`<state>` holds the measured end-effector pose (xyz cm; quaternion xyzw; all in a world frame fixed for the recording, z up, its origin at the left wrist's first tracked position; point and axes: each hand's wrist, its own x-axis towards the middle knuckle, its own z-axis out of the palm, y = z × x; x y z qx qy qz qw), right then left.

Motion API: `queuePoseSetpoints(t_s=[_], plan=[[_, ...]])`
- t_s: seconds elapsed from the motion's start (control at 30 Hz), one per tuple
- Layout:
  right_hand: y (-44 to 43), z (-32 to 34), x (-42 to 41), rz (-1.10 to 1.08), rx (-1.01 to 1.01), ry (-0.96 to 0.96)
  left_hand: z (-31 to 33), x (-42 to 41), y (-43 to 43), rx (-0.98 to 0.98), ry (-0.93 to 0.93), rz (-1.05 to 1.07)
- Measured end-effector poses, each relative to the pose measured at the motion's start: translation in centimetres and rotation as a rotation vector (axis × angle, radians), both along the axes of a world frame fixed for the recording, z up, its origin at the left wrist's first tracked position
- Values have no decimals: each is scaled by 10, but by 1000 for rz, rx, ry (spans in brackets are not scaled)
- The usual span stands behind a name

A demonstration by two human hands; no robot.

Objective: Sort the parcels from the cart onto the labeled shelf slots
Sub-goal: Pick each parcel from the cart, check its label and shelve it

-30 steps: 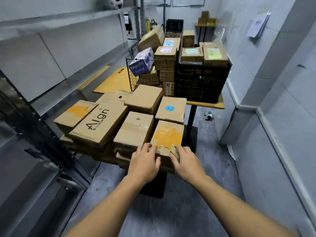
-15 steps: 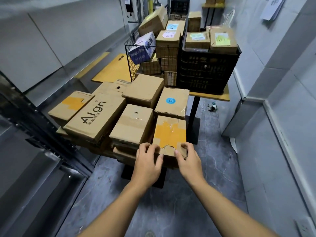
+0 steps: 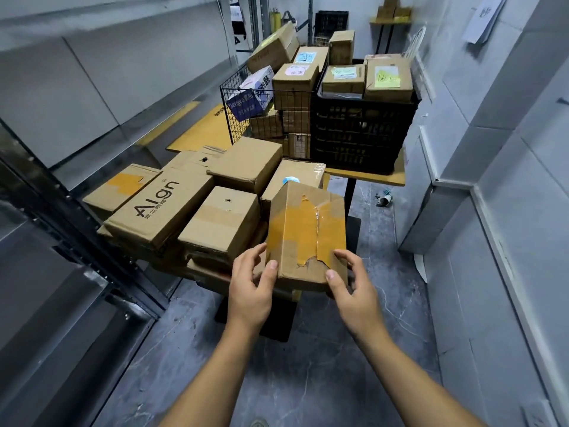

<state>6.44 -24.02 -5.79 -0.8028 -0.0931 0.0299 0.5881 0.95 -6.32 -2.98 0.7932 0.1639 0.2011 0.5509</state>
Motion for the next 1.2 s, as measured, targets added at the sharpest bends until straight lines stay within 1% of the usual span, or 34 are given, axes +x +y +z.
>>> queuePoseSetpoints(t_s=[0.1, 0.17, 0.3, 0.37, 0.43, 0.53, 0.6, 0.63, 0.73, 0.77, 0.87, 0.9, 0.97, 1.1, 1.13, 1.2], plan=[[-5, 6, -2, 29, 12, 0, 1, -3, -5, -234, -4, -101], [-7, 10, -2, 43, 4, -3, 1, -5, -8, -313, -30, -113], [-5, 18, -1, 83, -34, -32, 2, -10, -10, -294, -108, -55], [-1, 23, -2, 108, -73, -78, 3, -12, -12, -231, -123, -35], [4, 27, -5, 143, -85, -76, 3, -14, -13, -165, -124, -14], [6, 28, -10, 178, 25, 22, 7, -18, -16, -68, -112, -9], [7, 25, -9, 154, 76, 42, 11, -21, -20, -21, -118, -23], [6, 24, -9, 144, 99, 43, 12, -22, -21, -46, -130, -37], [5, 24, -5, 168, 202, 81, 11, -22, -16, -208, -137, -23], [4, 24, -4, 182, 233, 98, 9, -22, -13, -209, -126, -1], [3, 26, -5, 222, 357, 172, 3, -23, -4, -93, -49, 39], [3, 27, -6, 229, 397, 197, 2, -23, -2, -89, -32, 43], [2, 28, -7, 246, 459, 240, 2, -27, -1, -155, -15, 33], [0, 28, -9, 314, 498, 294, 5, -39, -3, -336, -39, -17], [0, 29, -10, 319, 491, 289, 6, -42, -3, -346, -42, -3], [1, 30, -12, 313, 441, 206, 5, -48, -2, -286, -42, 59]])
